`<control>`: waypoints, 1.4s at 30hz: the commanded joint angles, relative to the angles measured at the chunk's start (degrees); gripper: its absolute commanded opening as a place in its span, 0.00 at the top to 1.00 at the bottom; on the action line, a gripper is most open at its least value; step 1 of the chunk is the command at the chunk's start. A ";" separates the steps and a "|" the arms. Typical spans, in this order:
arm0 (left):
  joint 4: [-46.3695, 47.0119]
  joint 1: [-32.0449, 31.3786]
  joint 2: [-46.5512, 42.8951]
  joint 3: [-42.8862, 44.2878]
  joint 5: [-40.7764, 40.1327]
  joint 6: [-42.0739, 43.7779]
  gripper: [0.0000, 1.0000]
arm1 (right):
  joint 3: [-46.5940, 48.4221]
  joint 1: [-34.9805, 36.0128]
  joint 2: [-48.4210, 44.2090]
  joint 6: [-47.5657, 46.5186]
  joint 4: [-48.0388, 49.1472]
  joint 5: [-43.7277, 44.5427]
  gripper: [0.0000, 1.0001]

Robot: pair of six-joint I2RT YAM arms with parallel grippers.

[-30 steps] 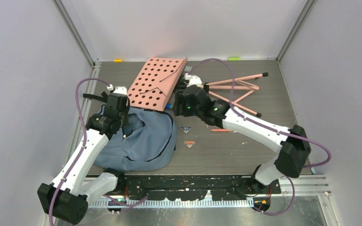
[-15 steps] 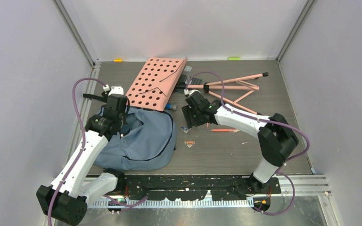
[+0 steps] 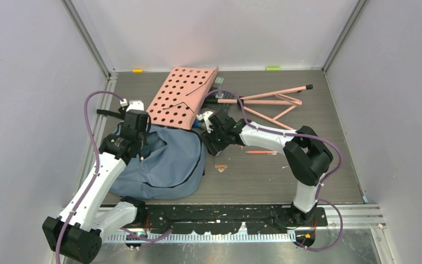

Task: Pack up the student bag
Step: Pick up the personal item from the center of the board, then place the personal item in the student bag.

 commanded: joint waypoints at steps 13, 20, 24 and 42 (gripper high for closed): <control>3.11 0.35 -0.72 1.20 -2.41 -0.47 1.00 | 3.76 0.35 6.41 -6.99 -2.18 0.56 0.44; 3.11 0.40 -0.64 1.17 -2.13 -0.50 1.00 | 0.83 0.35 2.68 -5.27 -0.62 4.01 0.71; 3.19 0.44 -0.67 1.18 -1.86 -0.48 1.00 | -1.68 0.35 -1.85 -3.16 0.80 7.07 0.81; 4.41 0.44 -0.73 0.71 2.27 0.04 1.00 | -3.57 3.37 -19.79 11.58 3.81 8.10 0.99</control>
